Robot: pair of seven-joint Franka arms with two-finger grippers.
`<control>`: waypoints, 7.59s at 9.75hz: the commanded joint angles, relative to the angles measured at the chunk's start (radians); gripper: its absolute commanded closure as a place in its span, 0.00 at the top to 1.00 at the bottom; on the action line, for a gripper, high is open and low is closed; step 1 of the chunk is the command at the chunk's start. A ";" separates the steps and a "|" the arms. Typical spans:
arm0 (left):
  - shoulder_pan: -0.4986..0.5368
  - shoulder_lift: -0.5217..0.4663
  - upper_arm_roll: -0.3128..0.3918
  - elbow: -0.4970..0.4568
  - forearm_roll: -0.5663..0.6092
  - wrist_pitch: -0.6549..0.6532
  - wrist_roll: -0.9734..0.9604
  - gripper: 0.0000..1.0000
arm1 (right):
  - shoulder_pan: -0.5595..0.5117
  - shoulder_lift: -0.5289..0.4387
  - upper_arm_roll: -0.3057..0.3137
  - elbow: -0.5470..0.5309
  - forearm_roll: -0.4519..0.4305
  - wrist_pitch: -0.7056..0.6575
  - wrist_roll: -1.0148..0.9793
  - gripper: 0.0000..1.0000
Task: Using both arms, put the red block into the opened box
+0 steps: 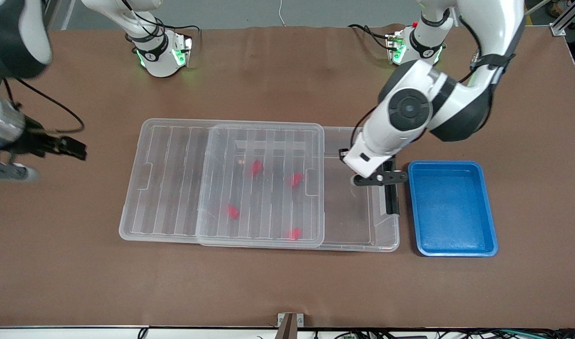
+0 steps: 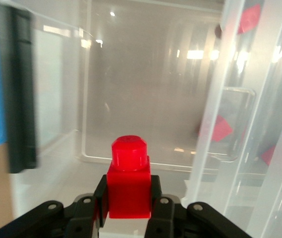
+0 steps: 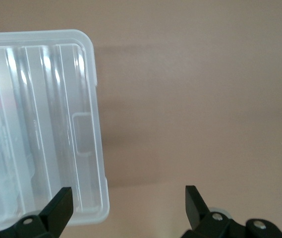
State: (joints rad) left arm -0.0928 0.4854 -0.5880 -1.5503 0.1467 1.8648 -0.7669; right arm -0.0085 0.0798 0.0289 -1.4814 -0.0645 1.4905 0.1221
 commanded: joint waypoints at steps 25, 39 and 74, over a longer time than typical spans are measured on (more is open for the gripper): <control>0.116 0.001 -0.059 0.027 0.229 0.075 0.032 1.00 | -0.015 -0.068 -0.101 0.004 0.080 -0.009 -0.096 1.00; 0.044 -0.468 0.465 0.116 -0.134 -0.352 0.551 1.00 | 0.097 0.158 -0.090 -0.474 0.260 0.554 -0.483 0.00; 0.065 -0.516 0.461 0.004 -0.138 -0.355 0.609 1.00 | -0.104 -0.112 0.009 -0.014 0.060 -0.038 -0.018 1.00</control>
State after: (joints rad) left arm -0.0310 -0.0491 -0.1259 -1.5418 0.0058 1.5094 -0.1580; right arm -0.1534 -0.0479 0.0481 -1.4890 0.0468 1.4333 0.1165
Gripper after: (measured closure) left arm 0.000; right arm 0.000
